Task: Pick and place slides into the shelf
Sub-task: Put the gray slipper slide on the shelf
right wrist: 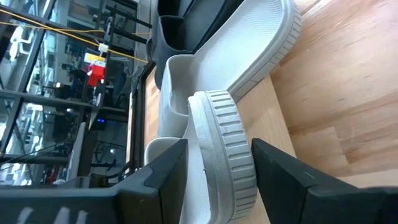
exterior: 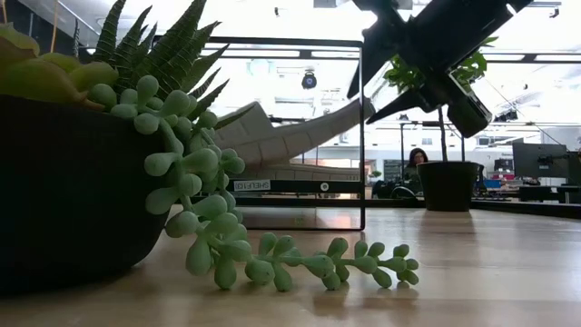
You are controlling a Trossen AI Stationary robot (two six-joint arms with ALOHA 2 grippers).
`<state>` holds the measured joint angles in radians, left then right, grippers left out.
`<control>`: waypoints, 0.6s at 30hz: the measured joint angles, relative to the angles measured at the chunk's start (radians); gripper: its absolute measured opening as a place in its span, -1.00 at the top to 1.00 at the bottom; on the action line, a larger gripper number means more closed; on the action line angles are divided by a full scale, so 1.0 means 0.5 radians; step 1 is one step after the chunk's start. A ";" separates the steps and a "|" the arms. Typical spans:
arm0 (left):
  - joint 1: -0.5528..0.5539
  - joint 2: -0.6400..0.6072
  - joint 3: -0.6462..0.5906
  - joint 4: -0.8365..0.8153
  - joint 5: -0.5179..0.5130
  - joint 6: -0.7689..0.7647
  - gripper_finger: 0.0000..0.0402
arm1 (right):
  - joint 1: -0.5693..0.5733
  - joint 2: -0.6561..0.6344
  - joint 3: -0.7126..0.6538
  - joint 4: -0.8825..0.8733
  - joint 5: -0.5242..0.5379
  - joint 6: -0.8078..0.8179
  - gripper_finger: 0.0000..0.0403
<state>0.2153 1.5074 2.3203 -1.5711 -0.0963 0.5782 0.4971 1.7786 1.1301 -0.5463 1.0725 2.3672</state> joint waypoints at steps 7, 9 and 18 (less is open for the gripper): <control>0.000 -0.001 0.000 0.001 0.000 0.000 0.69 | -0.025 -0.042 0.000 -0.086 -0.019 0.013 0.18; 0.000 -0.001 0.000 0.000 -0.001 0.000 0.69 | -0.037 -0.061 0.000 -0.105 -0.035 0.015 0.18; 0.000 -0.001 0.000 0.000 -0.002 0.000 0.69 | -0.058 -0.067 0.000 -0.082 -0.163 0.016 0.18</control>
<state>0.2153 1.5070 2.3203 -1.5710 -0.0973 0.5784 0.4681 1.7449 1.1301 -0.5872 0.9908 2.3753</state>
